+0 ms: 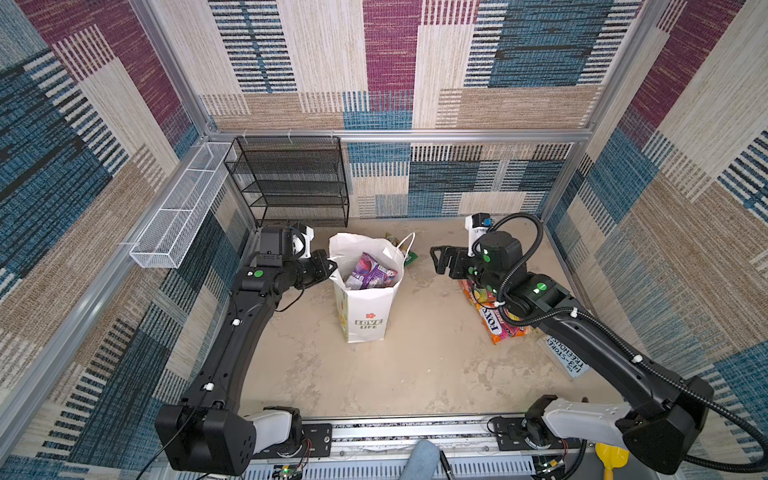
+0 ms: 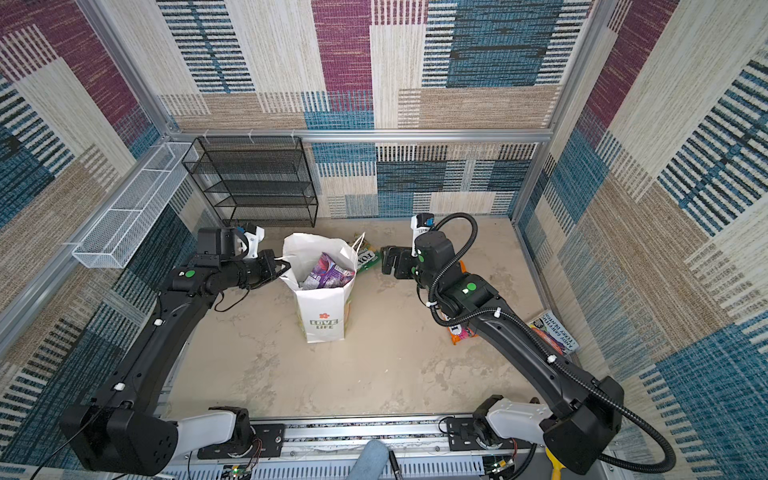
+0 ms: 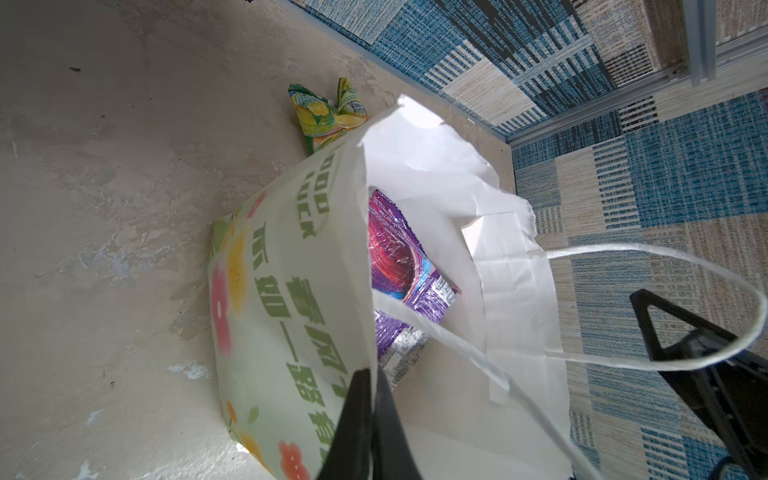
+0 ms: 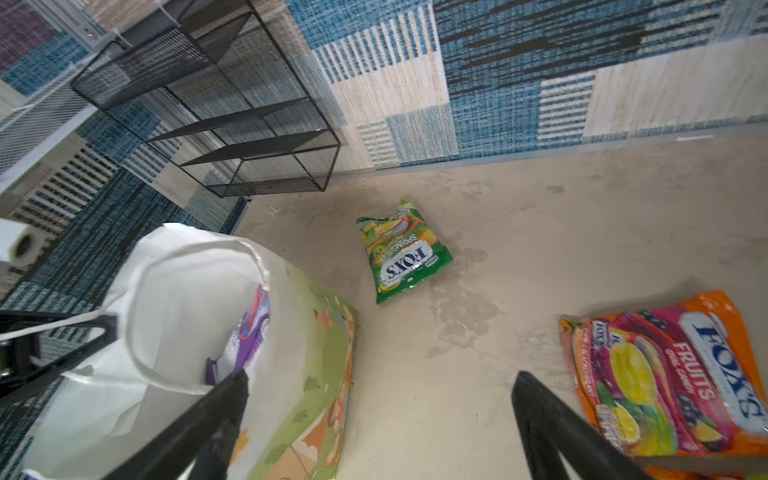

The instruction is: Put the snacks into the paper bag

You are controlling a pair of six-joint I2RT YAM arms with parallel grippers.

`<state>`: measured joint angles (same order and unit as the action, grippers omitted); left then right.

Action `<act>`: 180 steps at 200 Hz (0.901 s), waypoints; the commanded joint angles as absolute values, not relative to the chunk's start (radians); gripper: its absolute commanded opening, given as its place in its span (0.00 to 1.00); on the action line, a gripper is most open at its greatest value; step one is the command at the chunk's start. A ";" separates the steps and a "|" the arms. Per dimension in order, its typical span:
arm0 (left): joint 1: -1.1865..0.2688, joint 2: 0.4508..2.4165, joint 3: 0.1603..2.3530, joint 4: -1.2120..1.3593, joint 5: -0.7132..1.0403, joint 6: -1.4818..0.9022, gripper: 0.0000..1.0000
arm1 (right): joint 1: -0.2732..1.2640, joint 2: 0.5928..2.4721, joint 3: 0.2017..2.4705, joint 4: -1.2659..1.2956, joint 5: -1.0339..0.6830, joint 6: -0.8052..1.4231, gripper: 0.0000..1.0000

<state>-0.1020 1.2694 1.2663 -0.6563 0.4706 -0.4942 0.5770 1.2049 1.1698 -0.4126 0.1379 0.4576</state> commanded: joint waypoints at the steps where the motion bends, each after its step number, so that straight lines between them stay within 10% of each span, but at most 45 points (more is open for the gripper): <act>1: -0.101 1.271 1.271 -0.637 0.480 -0.500 0.00 | 0.532 1.177 1.100 -0.382 0.110 0.496 1.00; 180: -0.101 1.278 1.266 -0.627 0.504 -0.511 0.00 | -0.110 1.226 0.578 -0.296 -0.140 0.730 0.93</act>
